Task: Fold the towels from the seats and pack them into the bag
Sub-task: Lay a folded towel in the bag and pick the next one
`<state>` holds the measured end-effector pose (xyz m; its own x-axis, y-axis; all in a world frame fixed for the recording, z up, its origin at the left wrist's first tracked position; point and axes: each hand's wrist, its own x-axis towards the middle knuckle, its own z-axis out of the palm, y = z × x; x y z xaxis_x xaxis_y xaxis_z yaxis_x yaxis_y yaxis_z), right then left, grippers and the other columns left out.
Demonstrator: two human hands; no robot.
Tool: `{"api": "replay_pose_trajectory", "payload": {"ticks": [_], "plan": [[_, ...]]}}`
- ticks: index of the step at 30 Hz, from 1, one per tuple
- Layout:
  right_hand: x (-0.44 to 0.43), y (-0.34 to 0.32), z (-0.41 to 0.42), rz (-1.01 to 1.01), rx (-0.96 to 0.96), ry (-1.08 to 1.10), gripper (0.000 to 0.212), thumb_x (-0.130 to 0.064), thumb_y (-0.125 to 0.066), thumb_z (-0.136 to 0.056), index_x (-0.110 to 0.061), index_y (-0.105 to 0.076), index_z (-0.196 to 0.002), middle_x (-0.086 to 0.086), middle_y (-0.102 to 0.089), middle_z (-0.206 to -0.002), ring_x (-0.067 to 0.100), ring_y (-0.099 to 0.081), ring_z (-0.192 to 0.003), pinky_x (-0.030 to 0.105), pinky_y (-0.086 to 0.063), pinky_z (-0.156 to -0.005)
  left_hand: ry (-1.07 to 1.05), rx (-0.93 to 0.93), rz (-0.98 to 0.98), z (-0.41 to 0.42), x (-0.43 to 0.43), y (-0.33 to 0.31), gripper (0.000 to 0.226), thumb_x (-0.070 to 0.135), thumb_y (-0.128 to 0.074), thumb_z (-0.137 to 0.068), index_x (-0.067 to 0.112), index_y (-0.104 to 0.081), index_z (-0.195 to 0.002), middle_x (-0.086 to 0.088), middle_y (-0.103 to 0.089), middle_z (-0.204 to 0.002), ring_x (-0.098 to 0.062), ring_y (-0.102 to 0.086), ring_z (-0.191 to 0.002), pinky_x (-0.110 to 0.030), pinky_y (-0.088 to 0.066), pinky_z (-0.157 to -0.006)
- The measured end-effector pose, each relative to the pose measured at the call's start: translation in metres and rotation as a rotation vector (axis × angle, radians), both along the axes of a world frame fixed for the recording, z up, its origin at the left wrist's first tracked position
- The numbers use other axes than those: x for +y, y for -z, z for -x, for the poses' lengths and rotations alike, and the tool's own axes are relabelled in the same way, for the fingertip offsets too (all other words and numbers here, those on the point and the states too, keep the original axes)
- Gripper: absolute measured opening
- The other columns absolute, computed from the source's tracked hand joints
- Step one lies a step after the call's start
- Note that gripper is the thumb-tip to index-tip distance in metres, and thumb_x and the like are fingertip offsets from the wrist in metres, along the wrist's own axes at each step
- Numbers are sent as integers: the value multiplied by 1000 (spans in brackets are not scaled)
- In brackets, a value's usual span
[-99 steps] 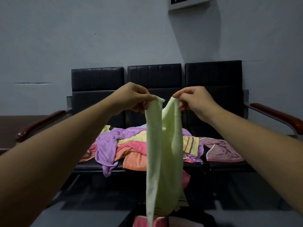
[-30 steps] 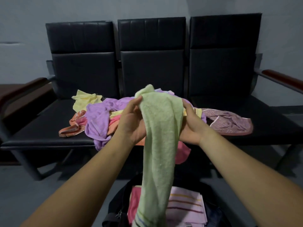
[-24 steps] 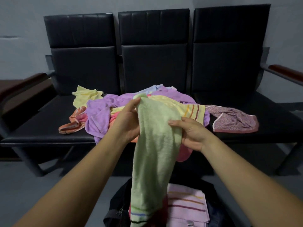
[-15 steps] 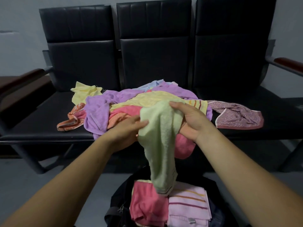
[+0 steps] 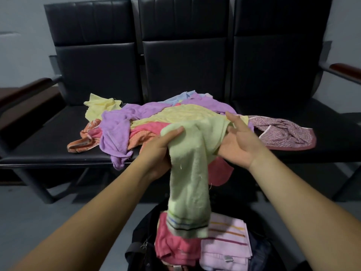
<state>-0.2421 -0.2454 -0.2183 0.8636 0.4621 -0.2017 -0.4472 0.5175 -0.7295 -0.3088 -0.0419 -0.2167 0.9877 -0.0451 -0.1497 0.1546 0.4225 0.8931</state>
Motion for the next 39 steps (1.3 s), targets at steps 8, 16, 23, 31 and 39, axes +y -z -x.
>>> {"api": "replay_pose_trajectory", "payload": {"ticks": [8,16,23,31,39], "plan": [[11,17,9,234,-128,-229,66,-31,-93,-64,-13,-62,-120,18,-53,-118,33,-49,-112,48,-37,-100,65,2,100,3,10,-17,47,35,-66,-88,3,-68,-123,-19,-70,-120,-31,-68,-111,-43,-56,-95],[16,13,8,133,-70,-62,46,-39,-58,-97,-9,-62,-132,11,-73,-117,30,-71,-107,49,-55,-92,125,-75,-88,12,25,-11,38,0,-61,-80,11,-69,-116,-12,-73,-111,-27,-71,-101,-40,-60,-88],[17,17,8,353,-216,2,51,-15,-81,-69,-1,-70,-117,18,-74,-112,30,-70,-103,38,-57,-80,100,-74,-167,5,33,-8,35,-8,-54,-90,9,-66,-118,-14,-74,-114,-28,-72,-102,-41,-60,-88],[4,14,3,387,-348,157,15,-15,-66,-95,-9,-73,-106,9,-77,-104,21,-75,-95,30,-59,-73,22,-102,-490,-2,42,-4,14,10,-58,-98,6,-71,-101,-6,-77,-91,-20,-74,-81,-29,-59,-65],[6,5,3,514,-371,225,29,-37,-51,-105,-18,-69,-117,1,-77,-110,18,-73,-104,35,-56,-88,-151,-157,-362,-5,28,-3,23,24,-63,-98,3,-72,-104,0,-67,-73,-16,-56,-65,-33,-51,-71]]}}
